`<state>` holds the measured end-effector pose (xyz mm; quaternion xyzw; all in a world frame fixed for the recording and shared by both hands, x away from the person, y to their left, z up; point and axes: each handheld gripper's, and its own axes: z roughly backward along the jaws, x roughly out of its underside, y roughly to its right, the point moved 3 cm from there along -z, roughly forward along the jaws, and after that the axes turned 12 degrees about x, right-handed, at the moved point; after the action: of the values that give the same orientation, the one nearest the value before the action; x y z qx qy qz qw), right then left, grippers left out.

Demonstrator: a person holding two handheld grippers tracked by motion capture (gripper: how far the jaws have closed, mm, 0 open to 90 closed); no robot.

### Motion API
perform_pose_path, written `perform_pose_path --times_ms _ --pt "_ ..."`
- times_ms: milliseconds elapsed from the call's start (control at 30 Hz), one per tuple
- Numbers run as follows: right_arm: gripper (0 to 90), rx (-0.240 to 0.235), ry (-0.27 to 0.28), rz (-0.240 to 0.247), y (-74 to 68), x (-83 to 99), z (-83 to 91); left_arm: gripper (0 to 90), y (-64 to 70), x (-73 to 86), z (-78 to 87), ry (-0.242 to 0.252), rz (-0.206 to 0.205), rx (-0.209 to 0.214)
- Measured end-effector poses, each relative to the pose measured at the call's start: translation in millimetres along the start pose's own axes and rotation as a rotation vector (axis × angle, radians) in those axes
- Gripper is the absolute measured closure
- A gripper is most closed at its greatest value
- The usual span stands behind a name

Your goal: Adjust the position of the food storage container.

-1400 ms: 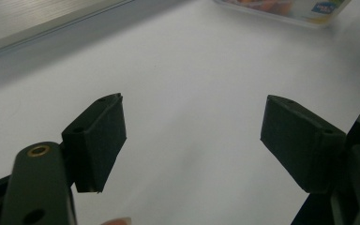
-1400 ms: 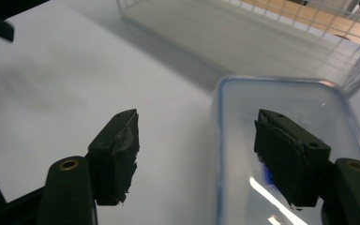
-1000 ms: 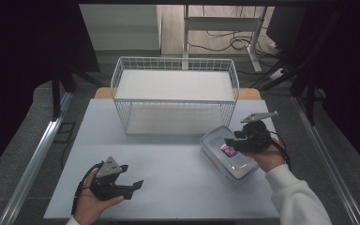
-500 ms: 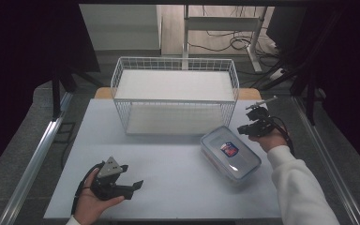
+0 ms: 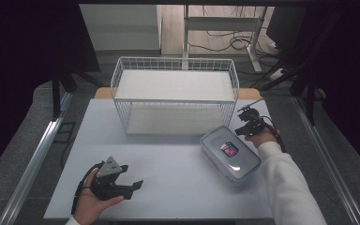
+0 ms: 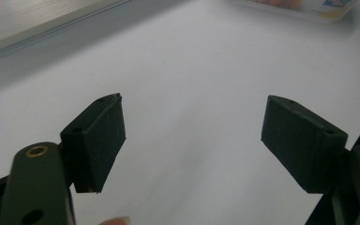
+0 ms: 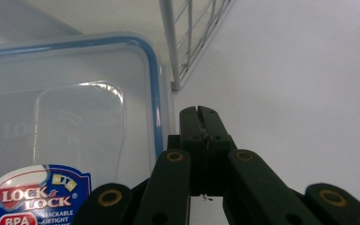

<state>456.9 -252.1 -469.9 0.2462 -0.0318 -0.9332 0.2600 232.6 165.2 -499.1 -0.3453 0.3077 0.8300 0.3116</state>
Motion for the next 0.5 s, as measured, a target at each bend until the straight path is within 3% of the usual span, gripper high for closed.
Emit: perform_pose_path --times_ms 267,500 --pt "89.0 -0.012 0.004 -0.01 -0.8 9.3 -0.9 21.6 -1.4 0.0 -0.3 0.001 0.007 0.004" --pt "89.0 -0.069 0.034 0.062 -24.3 12.4 5.2 21.8 -2.0 0.1 -1.8 -0.003 0.006 0.003"
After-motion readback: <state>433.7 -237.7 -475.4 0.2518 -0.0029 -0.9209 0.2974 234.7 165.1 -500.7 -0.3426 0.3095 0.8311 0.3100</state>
